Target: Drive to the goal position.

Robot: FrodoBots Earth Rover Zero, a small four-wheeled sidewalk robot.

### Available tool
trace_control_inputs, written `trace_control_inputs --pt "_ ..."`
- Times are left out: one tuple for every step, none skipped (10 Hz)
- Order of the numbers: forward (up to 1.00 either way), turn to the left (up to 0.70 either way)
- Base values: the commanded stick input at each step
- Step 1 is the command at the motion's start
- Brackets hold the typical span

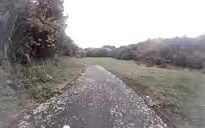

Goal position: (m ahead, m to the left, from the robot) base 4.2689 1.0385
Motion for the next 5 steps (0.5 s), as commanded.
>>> trace_control_inputs --pt "0.70 -0.17" --pt "0.70 0.00" --pt "0.70 0.00" --pt "0.70 0.00" --pt "0.70 0.00"
